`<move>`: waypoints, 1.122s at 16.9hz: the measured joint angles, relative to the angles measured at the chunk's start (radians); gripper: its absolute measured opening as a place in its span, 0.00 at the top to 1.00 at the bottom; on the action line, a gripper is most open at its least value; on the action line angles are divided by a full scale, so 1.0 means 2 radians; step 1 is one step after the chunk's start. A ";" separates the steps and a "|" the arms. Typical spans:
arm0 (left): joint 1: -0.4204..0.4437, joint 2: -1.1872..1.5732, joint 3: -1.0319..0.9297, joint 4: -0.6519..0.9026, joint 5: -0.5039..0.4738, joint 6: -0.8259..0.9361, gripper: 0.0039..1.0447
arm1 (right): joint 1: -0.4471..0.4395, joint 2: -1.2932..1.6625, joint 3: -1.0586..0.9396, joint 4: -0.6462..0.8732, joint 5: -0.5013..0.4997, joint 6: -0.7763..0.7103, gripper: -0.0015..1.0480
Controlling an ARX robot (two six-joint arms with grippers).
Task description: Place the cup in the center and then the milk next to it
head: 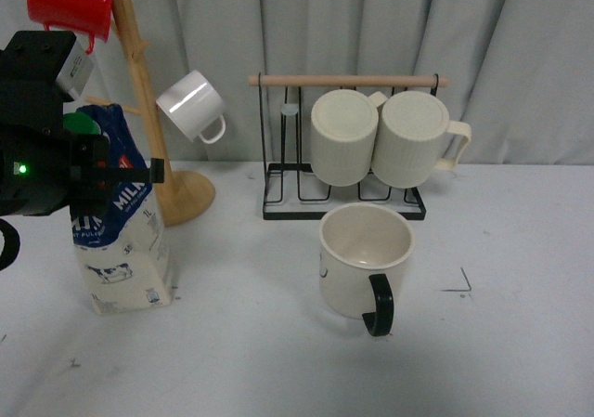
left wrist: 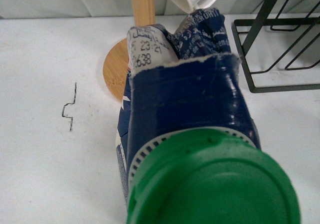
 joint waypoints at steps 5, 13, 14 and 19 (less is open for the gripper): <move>-0.040 -0.018 0.029 -0.032 -0.012 0.002 0.96 | 0.000 0.000 0.000 0.000 0.000 0.000 0.06; -0.084 -0.002 0.070 -0.032 -0.024 0.006 0.96 | 0.000 0.000 0.000 0.000 0.000 0.000 0.06; -0.091 0.006 0.074 -0.034 -0.028 0.006 0.96 | 0.000 0.000 0.000 0.000 0.000 0.000 0.06; -0.121 0.036 0.079 -0.026 -0.035 -0.006 0.96 | 0.000 0.000 0.000 0.000 0.000 0.000 0.06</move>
